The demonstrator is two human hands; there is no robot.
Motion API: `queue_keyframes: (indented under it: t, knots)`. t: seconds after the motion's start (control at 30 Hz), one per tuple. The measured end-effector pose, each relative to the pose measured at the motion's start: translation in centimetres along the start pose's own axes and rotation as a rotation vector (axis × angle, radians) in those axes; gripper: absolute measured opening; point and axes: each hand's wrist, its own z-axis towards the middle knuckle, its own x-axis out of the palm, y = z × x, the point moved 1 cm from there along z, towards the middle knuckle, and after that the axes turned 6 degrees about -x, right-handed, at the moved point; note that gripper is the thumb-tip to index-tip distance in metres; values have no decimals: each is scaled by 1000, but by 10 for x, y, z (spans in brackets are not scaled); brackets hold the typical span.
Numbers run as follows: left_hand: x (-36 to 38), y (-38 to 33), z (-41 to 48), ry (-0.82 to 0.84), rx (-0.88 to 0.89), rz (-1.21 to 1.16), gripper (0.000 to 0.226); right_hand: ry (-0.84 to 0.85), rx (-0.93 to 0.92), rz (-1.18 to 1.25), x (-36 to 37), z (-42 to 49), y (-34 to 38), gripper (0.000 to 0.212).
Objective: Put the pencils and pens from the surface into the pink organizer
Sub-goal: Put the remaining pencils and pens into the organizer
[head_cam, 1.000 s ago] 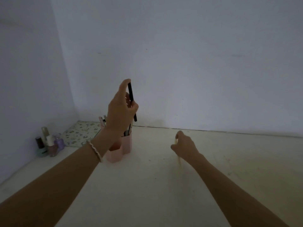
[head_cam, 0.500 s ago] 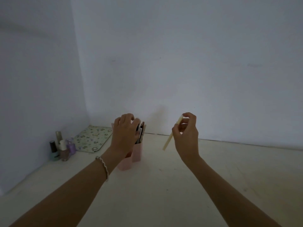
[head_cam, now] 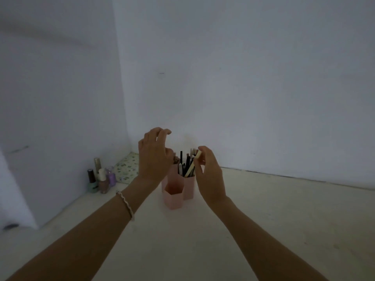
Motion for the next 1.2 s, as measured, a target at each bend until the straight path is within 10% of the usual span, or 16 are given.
queue_keyframes:
  t: [0.23, 0.47, 0.6, 1.2]
  knots:
    - [0, 7, -10, 24, -53, -82, 47, 31, -274, -434, 9, -4, -6, 27]
    - [22, 31, -47, 354, -603, -319, 71, 279, 435, 82, 12, -36, -11, 111]
    - [52, 43, -70, 606, -734, -574, 71, 457, 370, 91, 41, -41, -15, 96]
    - [157, 101, 7, 370, -799, -413, 52, 411, 426, 36, 134, 32, -93, 127]
